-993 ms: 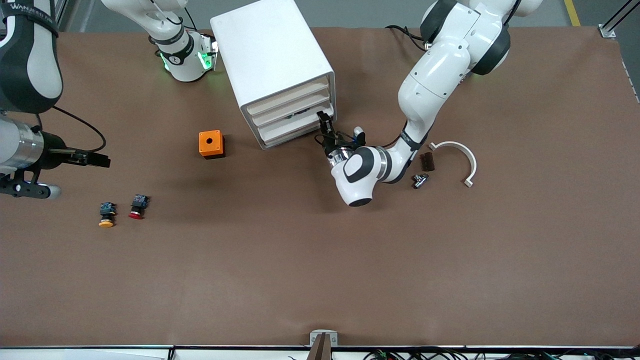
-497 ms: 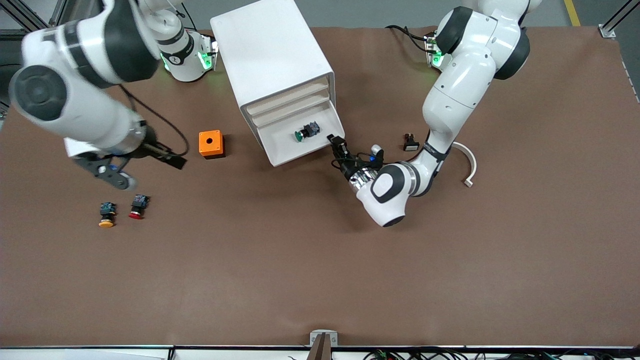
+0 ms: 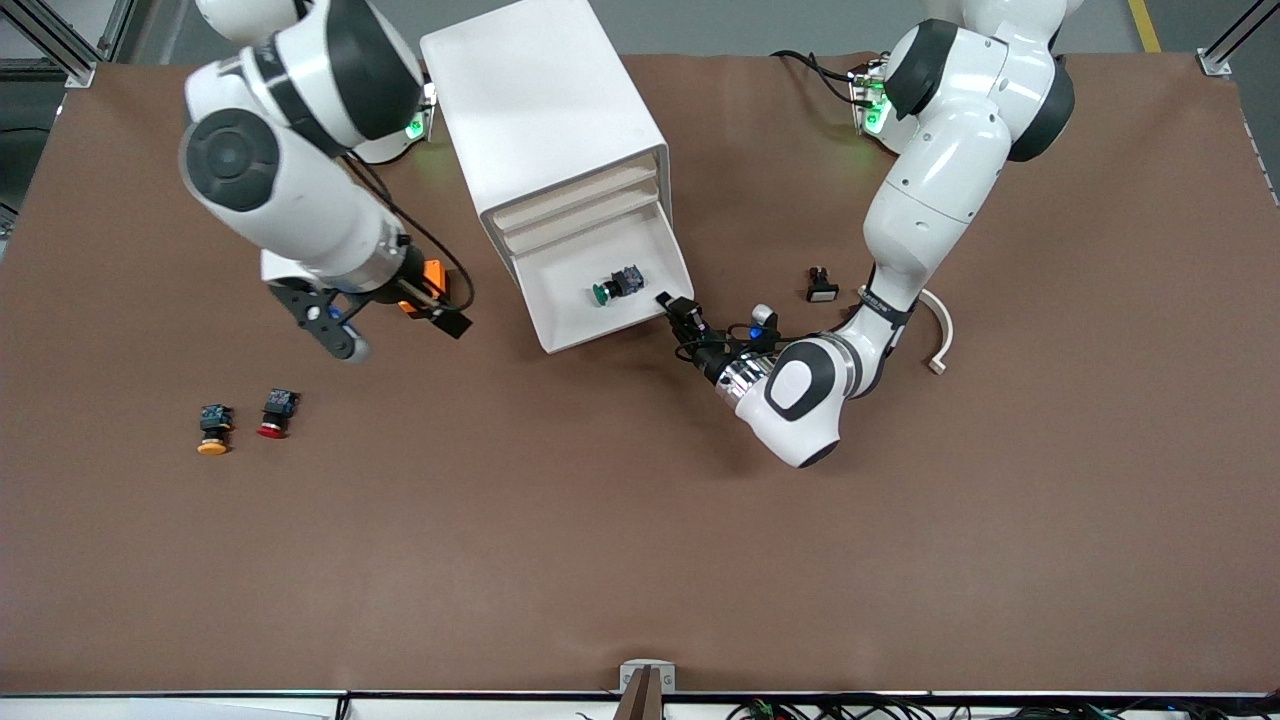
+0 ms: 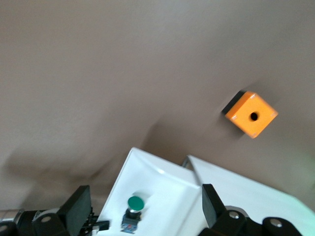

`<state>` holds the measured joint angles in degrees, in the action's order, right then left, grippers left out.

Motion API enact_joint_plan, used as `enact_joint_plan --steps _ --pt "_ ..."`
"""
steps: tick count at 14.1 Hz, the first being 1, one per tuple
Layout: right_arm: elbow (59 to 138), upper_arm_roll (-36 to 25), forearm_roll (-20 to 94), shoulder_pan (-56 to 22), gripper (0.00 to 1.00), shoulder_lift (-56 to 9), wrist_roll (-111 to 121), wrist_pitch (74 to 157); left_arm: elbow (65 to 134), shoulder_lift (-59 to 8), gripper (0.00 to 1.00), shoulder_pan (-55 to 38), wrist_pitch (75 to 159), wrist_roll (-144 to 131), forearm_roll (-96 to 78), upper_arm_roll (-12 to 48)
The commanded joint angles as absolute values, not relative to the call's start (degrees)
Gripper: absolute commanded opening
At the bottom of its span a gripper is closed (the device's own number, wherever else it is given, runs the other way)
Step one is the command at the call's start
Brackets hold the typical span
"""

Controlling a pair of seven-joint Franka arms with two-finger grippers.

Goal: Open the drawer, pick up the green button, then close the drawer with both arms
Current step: 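Grasp the green button in the drawer with the right gripper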

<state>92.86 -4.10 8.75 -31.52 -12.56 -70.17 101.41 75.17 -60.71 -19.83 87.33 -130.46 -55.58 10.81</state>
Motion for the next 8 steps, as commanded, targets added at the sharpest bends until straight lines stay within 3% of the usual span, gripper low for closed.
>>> enact_joint_plan --steps 1,4,5,6,7,8 --pt "92.81 -4.83 9.58 -37.77 1.00 -16.51 -78.11 106.51 74.00 -61.61 0.15 -18.63 88.86 -130.25 -56.78 10.81" --pt "92.81 -4.83 8.97 -42.18 1.00 -20.29 -83.92 107.66 74.00 -61.79 0.23 -18.54 88.86 -130.08 -56.78 10.81" --pt "92.99 -4.83 8.96 -43.49 1.00 -21.43 -85.76 108.62 74.00 -61.79 0.54 -18.54 89.03 -129.03 -56.78 10.81" --pt "93.25 -4.83 8.88 -45.25 1.00 -22.49 -88.48 109.94 73.74 -61.79 0.91 -18.54 89.73 -127.89 -56.78 10.90" --pt "93.34 -4.83 8.88 -46.66 1.00 -23.72 -90.77 111.43 73.65 -61.79 1.00 -18.54 89.82 -127.71 -56.86 11.07" --pt "93.43 -4.92 8.88 -47.54 1.00 -25.04 -91.92 112.40 73.65 -61.70 1.00 -18.46 89.74 -127.62 -57.74 11.16"
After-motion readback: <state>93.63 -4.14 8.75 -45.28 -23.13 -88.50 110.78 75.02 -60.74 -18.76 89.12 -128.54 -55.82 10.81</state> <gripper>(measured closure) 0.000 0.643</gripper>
